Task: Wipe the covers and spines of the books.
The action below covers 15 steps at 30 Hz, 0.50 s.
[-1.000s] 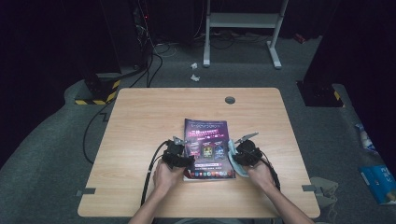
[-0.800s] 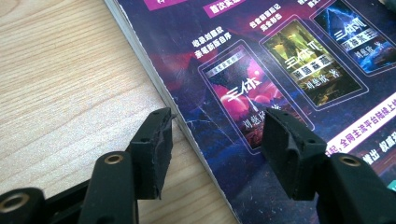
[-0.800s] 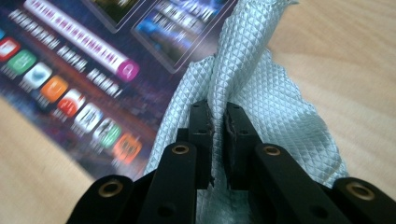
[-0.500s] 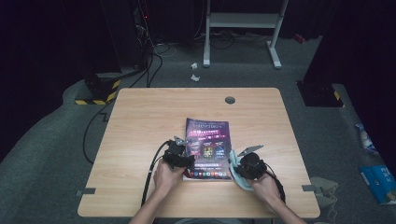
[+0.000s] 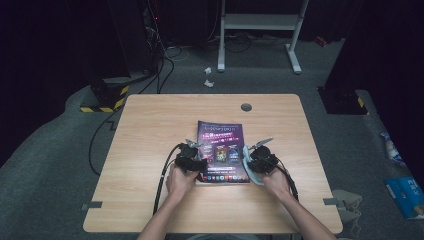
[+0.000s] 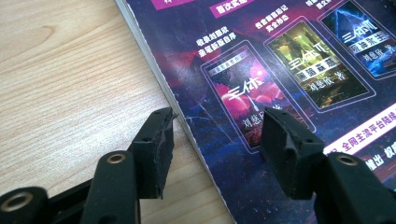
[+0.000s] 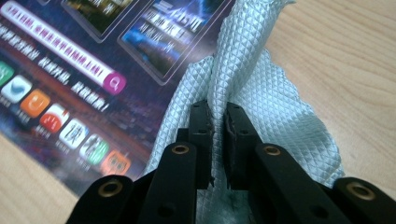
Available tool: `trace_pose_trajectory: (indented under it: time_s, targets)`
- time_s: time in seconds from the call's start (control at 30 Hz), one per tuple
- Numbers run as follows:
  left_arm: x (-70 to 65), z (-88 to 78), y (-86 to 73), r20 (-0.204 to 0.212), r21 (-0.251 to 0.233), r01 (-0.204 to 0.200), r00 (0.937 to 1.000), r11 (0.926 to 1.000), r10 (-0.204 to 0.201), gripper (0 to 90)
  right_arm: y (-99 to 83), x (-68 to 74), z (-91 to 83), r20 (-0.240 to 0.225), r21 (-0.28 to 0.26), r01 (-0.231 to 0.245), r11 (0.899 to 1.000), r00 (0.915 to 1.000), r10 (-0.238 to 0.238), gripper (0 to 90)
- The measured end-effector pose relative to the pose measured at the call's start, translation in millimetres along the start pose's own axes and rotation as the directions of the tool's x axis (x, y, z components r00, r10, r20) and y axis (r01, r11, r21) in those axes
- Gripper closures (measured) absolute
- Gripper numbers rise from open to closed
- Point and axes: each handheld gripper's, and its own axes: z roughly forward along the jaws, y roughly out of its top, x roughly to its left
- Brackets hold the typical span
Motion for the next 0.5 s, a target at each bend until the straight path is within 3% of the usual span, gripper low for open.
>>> trace_pose_trajectory:
  time_s: [0.3,0.5]
  targets:
    - [-0.1,0.1,0.4,0.001,0.003,0.008,1.0000,1.0000,-0.008,44.4,-31.6,18.4,-17.9,-0.043,-0.003,0.043,0.999,0.9981,-0.043,82.9]
    - [-0.5,0.1,0.6,-0.002,0.004,0.010,0.9999,0.9999,-0.010,44.7,-20.6,10.7,-10.3,-0.027,-0.014,0.014,1.000,0.9995,-0.014,82.7]
